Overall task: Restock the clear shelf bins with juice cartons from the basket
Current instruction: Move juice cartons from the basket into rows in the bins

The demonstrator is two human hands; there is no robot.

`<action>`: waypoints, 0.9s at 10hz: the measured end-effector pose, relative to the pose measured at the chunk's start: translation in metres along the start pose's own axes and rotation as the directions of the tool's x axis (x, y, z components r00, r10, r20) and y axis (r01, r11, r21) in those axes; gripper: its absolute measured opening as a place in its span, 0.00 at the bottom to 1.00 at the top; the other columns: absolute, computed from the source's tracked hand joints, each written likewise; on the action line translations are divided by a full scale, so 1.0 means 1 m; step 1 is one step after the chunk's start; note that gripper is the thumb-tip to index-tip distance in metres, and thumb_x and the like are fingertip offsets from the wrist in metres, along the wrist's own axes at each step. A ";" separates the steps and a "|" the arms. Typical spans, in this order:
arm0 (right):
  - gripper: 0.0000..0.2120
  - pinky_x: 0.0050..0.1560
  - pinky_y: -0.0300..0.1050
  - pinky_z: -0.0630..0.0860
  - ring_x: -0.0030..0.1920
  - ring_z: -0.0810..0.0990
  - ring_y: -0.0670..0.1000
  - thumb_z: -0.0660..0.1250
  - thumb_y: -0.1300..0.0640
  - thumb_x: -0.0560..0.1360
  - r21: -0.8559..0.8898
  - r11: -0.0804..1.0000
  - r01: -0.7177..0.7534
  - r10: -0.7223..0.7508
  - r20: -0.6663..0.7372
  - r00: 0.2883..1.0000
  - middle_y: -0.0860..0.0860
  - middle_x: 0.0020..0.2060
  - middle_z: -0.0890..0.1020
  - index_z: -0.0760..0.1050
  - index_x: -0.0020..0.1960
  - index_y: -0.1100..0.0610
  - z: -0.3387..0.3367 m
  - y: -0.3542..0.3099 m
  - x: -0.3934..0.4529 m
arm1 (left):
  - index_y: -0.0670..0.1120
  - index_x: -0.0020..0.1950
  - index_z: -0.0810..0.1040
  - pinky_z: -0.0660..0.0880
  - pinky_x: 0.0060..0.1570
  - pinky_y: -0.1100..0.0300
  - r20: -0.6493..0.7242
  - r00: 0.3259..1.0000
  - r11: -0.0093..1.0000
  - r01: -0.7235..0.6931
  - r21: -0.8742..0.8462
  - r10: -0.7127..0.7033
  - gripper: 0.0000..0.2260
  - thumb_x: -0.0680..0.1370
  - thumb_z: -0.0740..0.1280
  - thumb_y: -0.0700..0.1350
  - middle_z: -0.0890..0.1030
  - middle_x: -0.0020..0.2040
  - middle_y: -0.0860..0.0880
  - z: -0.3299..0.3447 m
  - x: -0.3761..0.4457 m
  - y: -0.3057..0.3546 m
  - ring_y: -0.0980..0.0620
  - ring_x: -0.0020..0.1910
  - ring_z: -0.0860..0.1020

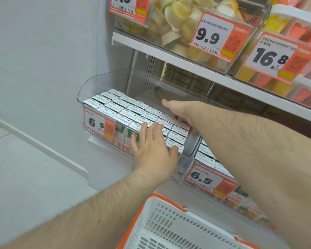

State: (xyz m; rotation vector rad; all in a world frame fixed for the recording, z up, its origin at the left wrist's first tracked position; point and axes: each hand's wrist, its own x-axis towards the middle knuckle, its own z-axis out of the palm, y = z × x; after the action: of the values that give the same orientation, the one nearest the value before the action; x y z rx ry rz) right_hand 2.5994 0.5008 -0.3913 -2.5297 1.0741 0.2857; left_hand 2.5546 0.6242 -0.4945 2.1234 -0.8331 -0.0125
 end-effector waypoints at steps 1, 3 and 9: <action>0.28 0.73 0.51 0.60 0.75 0.63 0.58 0.46 0.44 0.84 -0.124 0.991 0.050 -0.052 -0.015 0.999 0.58 0.76 0.64 0.61 0.77 0.60 -0.001 0.000 -0.011 | 0.51 0.69 0.62 0.50 0.70 0.51 -0.083 0.995 0.998 -0.057 -0.006 0.056 0.21 0.79 0.63 0.51 0.64 0.69 0.53 -0.003 -0.005 0.001 0.53 0.71 0.55; 0.14 0.60 0.57 0.61 0.54 0.74 0.57 0.59 0.44 0.75 -0.405 0.906 0.125 -0.324 -0.474 0.819 0.51 0.43 0.80 0.76 0.43 0.52 0.001 0.032 -0.055 | 0.54 0.40 0.69 0.68 0.40 0.57 0.075 0.986 0.953 -0.122 -0.276 0.148 0.09 0.73 0.65 0.41 0.74 0.37 0.56 -0.006 -0.028 0.005 0.54 0.38 0.72; 0.11 0.38 0.48 0.73 0.34 0.76 0.56 0.60 0.52 0.69 -0.016 0.851 0.525 -0.438 -0.575 0.691 0.51 0.29 0.78 0.71 0.29 0.55 0.230 0.172 -0.147 | 0.46 0.63 0.75 0.68 0.39 0.61 0.922 0.242 0.776 -0.499 0.385 -0.302 0.14 0.81 0.61 0.50 0.77 0.46 0.52 0.028 -0.109 -0.010 0.54 0.38 0.72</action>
State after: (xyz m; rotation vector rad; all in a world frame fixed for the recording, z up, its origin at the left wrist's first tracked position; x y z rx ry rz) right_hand 2.3643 0.5824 -0.5970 -2.6925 0.5052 -0.7097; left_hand 2.4677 0.6705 -0.5489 2.5558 -1.9704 -1.3675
